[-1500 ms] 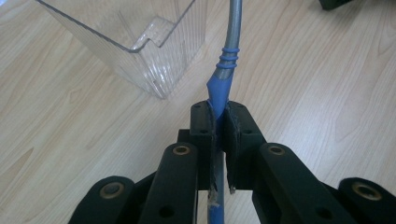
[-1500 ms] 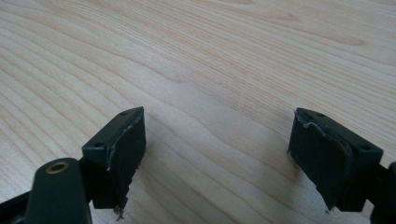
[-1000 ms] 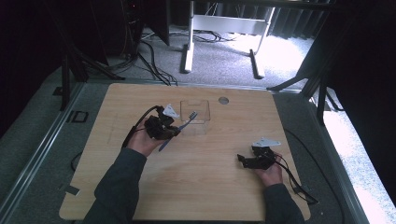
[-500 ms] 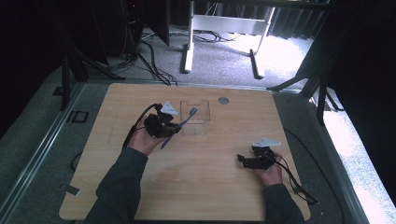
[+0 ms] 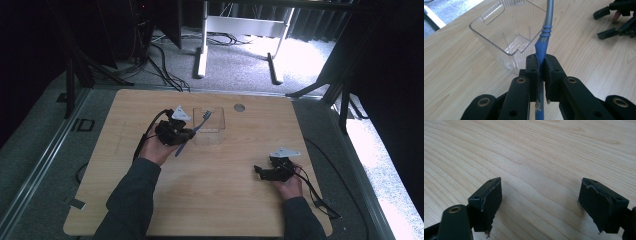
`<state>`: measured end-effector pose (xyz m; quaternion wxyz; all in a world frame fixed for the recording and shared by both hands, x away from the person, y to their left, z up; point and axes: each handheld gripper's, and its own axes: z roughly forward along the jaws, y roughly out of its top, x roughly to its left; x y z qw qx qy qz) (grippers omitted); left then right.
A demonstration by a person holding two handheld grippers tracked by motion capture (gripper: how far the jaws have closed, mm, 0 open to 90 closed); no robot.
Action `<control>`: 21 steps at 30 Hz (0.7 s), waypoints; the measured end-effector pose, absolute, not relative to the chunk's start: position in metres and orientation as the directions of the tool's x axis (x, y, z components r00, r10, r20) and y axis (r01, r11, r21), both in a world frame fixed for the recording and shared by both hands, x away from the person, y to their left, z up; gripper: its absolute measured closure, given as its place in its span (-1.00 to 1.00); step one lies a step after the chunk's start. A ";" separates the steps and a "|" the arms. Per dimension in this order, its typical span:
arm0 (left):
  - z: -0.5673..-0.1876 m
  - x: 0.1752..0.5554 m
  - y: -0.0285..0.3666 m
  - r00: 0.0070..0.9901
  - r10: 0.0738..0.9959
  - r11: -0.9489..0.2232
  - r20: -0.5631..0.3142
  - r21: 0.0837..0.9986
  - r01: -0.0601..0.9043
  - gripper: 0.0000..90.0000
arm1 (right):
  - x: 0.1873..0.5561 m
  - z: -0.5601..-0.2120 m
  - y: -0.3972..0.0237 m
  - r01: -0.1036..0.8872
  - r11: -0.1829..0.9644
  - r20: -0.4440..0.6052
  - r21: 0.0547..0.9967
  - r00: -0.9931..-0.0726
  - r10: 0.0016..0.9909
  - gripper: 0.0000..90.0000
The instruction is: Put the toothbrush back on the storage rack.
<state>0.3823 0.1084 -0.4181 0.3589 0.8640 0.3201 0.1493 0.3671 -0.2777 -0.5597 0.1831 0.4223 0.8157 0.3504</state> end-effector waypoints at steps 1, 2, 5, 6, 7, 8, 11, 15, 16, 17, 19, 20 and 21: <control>-0.418 0.382 0.108 0.748 0.663 -0.533 0.028 0.719 0.446 0.84 | 0.367 -0.560 -0.278 0.560 0.398 -0.003 0.726 -0.576 0.817 -0.59; -0.418 0.383 0.108 0.746 0.666 -0.529 0.028 0.723 0.445 0.84 | 0.367 -0.560 -0.278 0.561 0.398 -0.003 0.726 -0.576 0.817 -0.59; -0.417 0.383 0.108 0.739 0.673 -0.517 0.029 0.733 0.442 0.84 | 0.367 -0.560 -0.278 0.561 0.398 -0.003 0.726 -0.576 0.817 -0.59; -0.417 0.383 0.108 0.737 0.675 -0.516 0.031 0.734 0.442 0.84 | 0.367 -0.560 -0.278 0.561 0.398 -0.003 0.726 -0.576 0.817 -0.59; -0.417 0.383 0.108 0.735 0.678 -0.517 0.036 0.734 0.441 0.84 | 0.367 -0.560 -0.278 0.561 0.398 -0.003 0.726 -0.576 0.817 -0.59; -0.417 0.383 0.107 0.735 0.677 -0.517 0.038 0.735 0.439 0.84 | 0.367 -0.560 -0.278 0.561 0.398 -0.003 0.726 -0.576 0.817 -0.59; -0.416 0.384 0.106 0.732 0.680 -0.509 0.038 0.744 0.434 0.84 | 0.367 -0.560 -0.278 0.561 0.398 -0.003 0.726 -0.576 0.817 -0.59; -0.416 0.385 0.106 0.728 0.685 -0.499 0.036 0.750 0.433 0.84 | 0.367 -0.560 -0.278 0.561 0.397 -0.002 0.726 -0.576 0.817 -0.59; -0.416 0.385 0.105 0.727 0.686 -0.498 0.037 0.752 0.432 0.84 | 0.367 -0.560 -0.278 0.561 0.397 -0.002 0.726 -0.576 0.817 -0.59; -0.416 0.385 0.105 0.727 0.686 -0.497 0.036 0.753 0.432 0.84 | 0.367 -0.560 -0.278 0.561 0.397 -0.002 0.726 -0.576 0.817 -0.59; -0.416 0.386 0.105 0.725 0.687 -0.491 0.033 0.757 0.430 0.84 | 0.367 -0.560 -0.278 0.561 0.397 -0.002 0.726 -0.576 0.817 -0.59; -0.416 0.386 0.105 0.726 0.687 -0.488 0.028 0.758 0.433 0.84 | 0.367 -0.560 -0.278 0.561 0.397 -0.002 0.726 -0.576 0.817 -0.59; -0.416 0.386 0.105 0.726 0.687 -0.484 0.021 0.759 0.436 0.84 | 0.367 -0.560 -0.278 0.561 0.397 -0.002 0.726 -0.576 0.817 -0.59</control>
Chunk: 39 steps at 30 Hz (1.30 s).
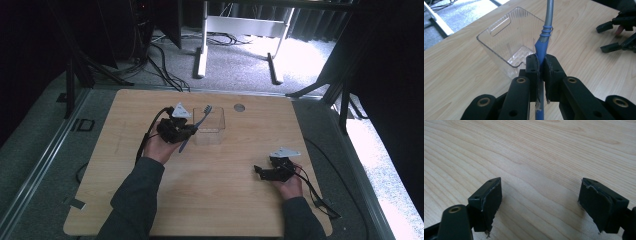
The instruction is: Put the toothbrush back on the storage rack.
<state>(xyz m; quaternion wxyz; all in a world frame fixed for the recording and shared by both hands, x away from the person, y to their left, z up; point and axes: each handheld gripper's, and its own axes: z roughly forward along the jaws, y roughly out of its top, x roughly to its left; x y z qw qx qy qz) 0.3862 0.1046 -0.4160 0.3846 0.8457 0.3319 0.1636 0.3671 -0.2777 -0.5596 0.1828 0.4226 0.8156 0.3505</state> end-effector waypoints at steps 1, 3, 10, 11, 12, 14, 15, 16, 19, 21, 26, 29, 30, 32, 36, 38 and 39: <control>-0.416 0.387 0.104 0.728 0.685 -0.481 0.016 0.761 0.436 0.84 | 0.367 -0.560 -0.278 0.561 0.397 -0.002 0.726 -0.576 0.818 -0.59; -0.416 0.387 0.103 0.730 0.684 -0.480 0.014 0.762 0.435 0.84 | 0.367 -0.560 -0.278 0.561 0.397 -0.002 0.726 -0.576 0.817 -0.59; -0.415 0.389 0.099 0.737 0.676 -0.464 0.005 0.779 0.421 0.84 | 0.367 -0.560 -0.278 0.561 0.398 -0.003 0.726 -0.576 0.817 -0.59; -0.415 0.389 0.099 0.736 0.676 -0.458 0.000 0.783 0.420 0.84 | 0.367 -0.560 -0.278 0.561 0.398 -0.003 0.726 -0.576 0.817 -0.59; -0.415 0.389 0.098 0.737 0.676 -0.457 0.001 0.785 0.418 0.84 | 0.367 -0.560 -0.278 0.561 0.398 -0.003 0.726 -0.576 0.817 -0.59; -0.414 0.390 0.097 0.740 0.673 -0.451 0.001 0.793 0.409 0.84 | 0.367 -0.560 -0.278 0.561 0.398 -0.002 0.726 -0.576 0.817 -0.59; -0.414 0.390 0.097 0.741 0.671 -0.447 -0.001 0.798 0.406 0.84 | 0.367 -0.560 -0.278 0.561 0.398 -0.002 0.726 -0.576 0.817 -0.59; -0.414 0.391 0.097 0.743 0.669 -0.440 -0.005 0.803 0.402 0.84 | 0.367 -0.560 -0.278 0.561 0.398 -0.003 0.726 -0.576 0.817 -0.59; -0.415 0.392 0.096 0.751 0.660 -0.432 -0.012 0.812 0.393 0.84 | 0.367 -0.560 -0.278 0.561 0.398 -0.003 0.726 -0.576 0.817 -0.59; -0.415 0.393 0.096 0.750 0.662 -0.424 -0.019 0.815 0.395 0.84 | 0.367 -0.560 -0.278 0.561 0.398 -0.003 0.726 -0.576 0.817 -0.59; -0.415 0.395 0.095 0.745 0.666 -0.405 -0.025 0.827 0.390 0.84 | 0.367 -0.560 -0.278 0.561 0.398 -0.003 0.726 -0.576 0.817 -0.59; -0.415 0.396 0.094 0.740 0.673 -0.396 -0.023 0.833 0.386 0.84 | 0.367 -0.560 -0.278 0.561 0.398 -0.003 0.726 -0.576 0.817 -0.59; -0.415 0.397 0.094 0.737 0.675 -0.383 -0.029 0.840 0.385 0.84 | 0.367 -0.560 -0.278 0.561 0.397 -0.002 0.726 -0.576 0.817 -0.59; -0.414 0.398 0.094 0.735 0.678 -0.376 -0.031 0.844 0.382 0.84 | 0.367 -0.560 -0.278 0.560 0.398 -0.003 0.726 -0.576 0.817 -0.59; -0.414 0.401 0.093 0.727 0.686 -0.354 -0.034 0.857 0.375 0.84 | 0.367 -0.560 -0.278 0.560 0.398 -0.003 0.726 -0.576 0.817 -0.59; -0.414 0.401 0.093 0.727 0.686 -0.348 -0.036 0.860 0.372 0.84 | 0.367 -0.560 -0.278 0.560 0.398 -0.003 0.726 -0.576 0.817 -0.59; -0.414 0.403 0.092 0.724 0.689 -0.348 -0.029 0.863 0.366 0.84 | 0.367 -0.560 -0.278 0.561 0.397 -0.003 0.726 -0.576 0.817 -0.59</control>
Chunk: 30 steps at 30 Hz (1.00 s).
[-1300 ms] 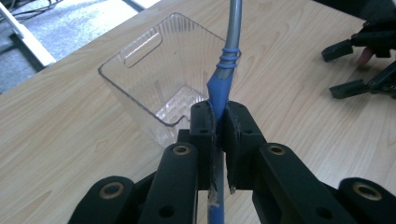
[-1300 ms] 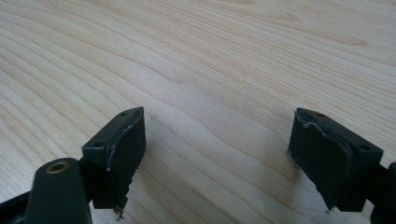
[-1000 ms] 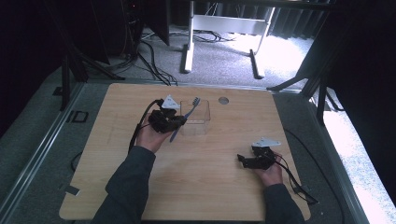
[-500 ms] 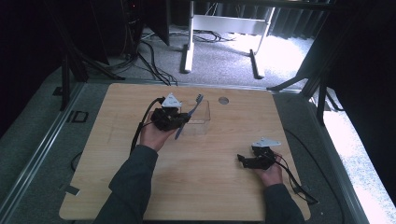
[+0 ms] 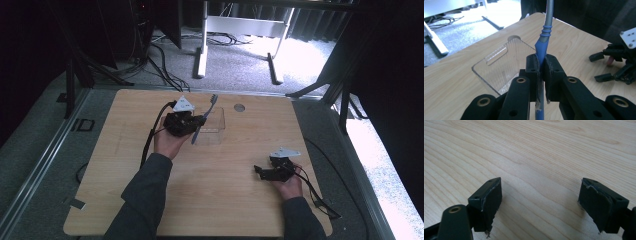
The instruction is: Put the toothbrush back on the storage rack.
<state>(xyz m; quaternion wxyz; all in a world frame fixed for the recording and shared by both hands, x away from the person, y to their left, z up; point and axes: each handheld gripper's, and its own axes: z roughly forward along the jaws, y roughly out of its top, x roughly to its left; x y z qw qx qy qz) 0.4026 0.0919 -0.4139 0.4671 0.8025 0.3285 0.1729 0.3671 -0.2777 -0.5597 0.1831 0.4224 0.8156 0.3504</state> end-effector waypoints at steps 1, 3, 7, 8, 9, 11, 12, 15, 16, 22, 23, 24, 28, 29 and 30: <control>-0.414 0.403 0.092 0.725 0.689 -0.344 -0.030 0.866 0.363 0.84 | 0.367 -0.560 -0.278 0.560 0.398 -0.003 0.726 -0.576 0.817 -0.59; -0.413 0.404 0.092 0.723 0.690 -0.343 -0.027 0.867 0.360 0.84 | 0.367 -0.560 -0.278 0.561 0.398 -0.003 0.726 -0.576 0.817 -0.59; -0.411 0.407 0.092 0.717 0.697 -0.324 -0.021 0.882 0.341 0.84 | 0.367 -0.560 -0.278 0.560 0.399 -0.003 0.726 -0.577 0.817 -0.59; -0.411 0.408 0.092 0.716 0.698 -0.324 -0.017 0.884 0.337 0.84 | 0.367 -0.560 -0.278 0.560 0.399 -0.003 0.726 -0.577 0.817 -0.59; -0.411 0.409 0.093 0.716 0.698 -0.325 -0.013 0.885 0.333 0.84 | 0.367 -0.560 -0.278 0.560 0.399 -0.004 0.726 -0.577 0.817 -0.59; -0.411 0.411 0.094 0.715 0.699 -0.315 -0.014 0.891 0.326 0.84 | 0.367 -0.560 -0.278 0.560 0.399 -0.004 0.726 -0.577 0.817 -0.59; -0.410 0.411 0.094 0.714 0.700 -0.316 -0.011 0.892 0.323 0.84 | 0.367 -0.560 -0.278 0.560 0.399 -0.004 0.726 -0.577 0.817 -0.59; -0.409 0.414 0.093 0.714 0.700 -0.319 -0.002 0.894 0.315 0.84 | 0.367 -0.560 -0.278 0.560 0.399 -0.004 0.726 -0.577 0.817 -0.59; -0.408 0.415 0.092 0.712 0.702 -0.320 0.003 0.894 0.312 0.84 | 0.367 -0.560 -0.278 0.560 0.399 -0.003 0.726 -0.577 0.817 -0.59; -0.403 0.424 0.091 0.704 0.710 -0.312 0.015 0.903 0.295 0.84 | 0.367 -0.560 -0.278 0.560 0.399 -0.004 0.726 -0.577 0.817 -0.59; -0.403 0.426 0.091 0.702 0.712 -0.311 0.018 0.905 0.292 0.84 | 0.367 -0.560 -0.278 0.560 0.399 -0.004 0.726 -0.577 0.817 -0.59; -0.403 0.426 0.091 0.702 0.712 -0.311 0.018 0.905 0.292 0.84 | 0.367 -0.560 -0.278 0.560 0.399 -0.004 0.726 -0.577 0.817 -0.59; -0.402 0.430 0.086 0.685 0.728 -0.290 0.029 0.919 0.268 0.84 | 0.367 -0.560 -0.278 0.562 0.397 -0.002 0.726 -0.575 0.818 -0.59; -0.403 0.431 0.084 0.682 0.731 -0.290 0.034 0.920 0.264 0.84 | 0.367 -0.560 -0.278 0.562 0.397 -0.002 0.726 -0.575 0.818 -0.59; -0.403 0.431 0.084 0.682 0.731 -0.290 0.034 0.920 0.264 0.84 | 0.367 -0.560 -0.278 0.562 0.397 -0.002 0.726 -0.575 0.818 -0.59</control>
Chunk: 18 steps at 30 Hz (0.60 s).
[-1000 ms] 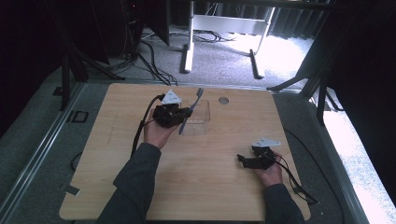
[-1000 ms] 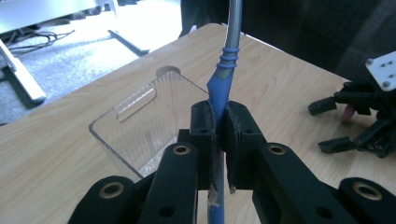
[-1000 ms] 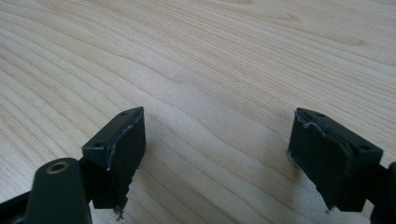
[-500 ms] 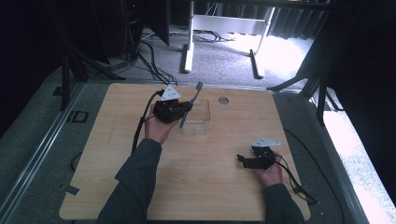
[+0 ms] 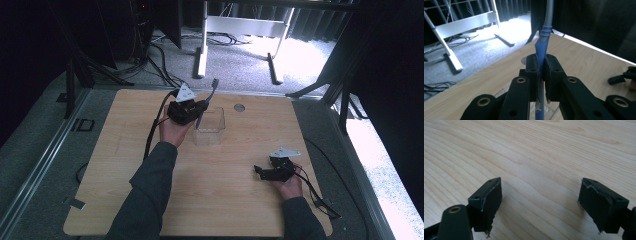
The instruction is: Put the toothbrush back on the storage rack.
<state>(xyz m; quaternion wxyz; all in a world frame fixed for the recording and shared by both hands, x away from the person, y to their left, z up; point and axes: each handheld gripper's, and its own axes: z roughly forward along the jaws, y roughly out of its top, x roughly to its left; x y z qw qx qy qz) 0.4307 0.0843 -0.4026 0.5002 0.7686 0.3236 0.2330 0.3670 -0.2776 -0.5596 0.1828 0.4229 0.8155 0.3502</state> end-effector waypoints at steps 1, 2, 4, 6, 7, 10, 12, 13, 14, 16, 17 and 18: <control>-0.403 0.433 0.082 0.677 0.735 -0.288 0.039 0.922 0.260 0.84 | 0.367 -0.560 -0.278 0.562 0.397 -0.002 0.726 -0.576 0.818 -0.59; -0.404 0.434 0.081 0.675 0.737 -0.288 0.043 0.923 0.255 0.84 | 0.367 -0.560 -0.278 0.561 0.398 -0.002 0.726 -0.577 0.817 -0.59; -0.406 0.436 0.079 0.670 0.740 -0.288 0.052 0.926 0.246 0.84 | 0.367 -0.560 -0.278 0.561 0.398 -0.002 0.726 -0.577 0.817 -0.59; -0.408 0.438 0.078 0.669 0.742 -0.286 0.049 0.925 0.250 0.84 | 0.367 -0.560 -0.278 0.561 0.398 -0.002 0.726 -0.576 0.817 -0.59; -0.410 0.440 0.078 0.668 0.743 -0.286 0.046 0.924 0.254 0.84 | 0.367 -0.560 -0.278 0.561 0.398 -0.002 0.726 -0.576 0.817 -0.59; -0.415 0.445 0.076 0.668 0.743 -0.286 0.039 0.921 0.264 0.84 | 0.367 -0.560 -0.278 0.561 0.398 -0.003 0.726 -0.576 0.817 -0.59; -0.418 0.446 0.074 0.670 0.741 -0.289 0.041 0.920 0.263 0.84 | 0.367 -0.560 -0.278 0.561 0.398 -0.003 0.726 -0.576 0.817 -0.59; -0.419 0.446 0.074 0.671 0.740 -0.291 0.042 0.920 0.263 0.84 | 0.367 -0.560 -0.278 0.562 0.398 -0.002 0.726 -0.576 0.817 -0.59; -0.420 0.447 0.073 0.672 0.739 -0.295 0.046 0.919 0.263 0.84 | 0.367 -0.560 -0.278 0.562 0.397 -0.002 0.726 -0.576 0.818 -0.59; -0.421 0.449 0.072 0.670 0.741 -0.294 0.044 0.919 0.265 0.84 | 0.367 -0.560 -0.278 0.562 0.397 -0.002 0.726 -0.576 0.818 -0.59; -0.422 0.450 0.072 0.669 0.742 -0.294 0.043 0.918 0.267 0.84 | 0.367 -0.560 -0.278 0.562 0.397 -0.002 0.726 -0.576 0.818 -0.59; -0.423 0.451 0.072 0.666 0.744 -0.294 0.044 0.917 0.268 0.84 | 0.367 -0.560 -0.278 0.562 0.397 -0.002 0.726 -0.576 0.817 -0.59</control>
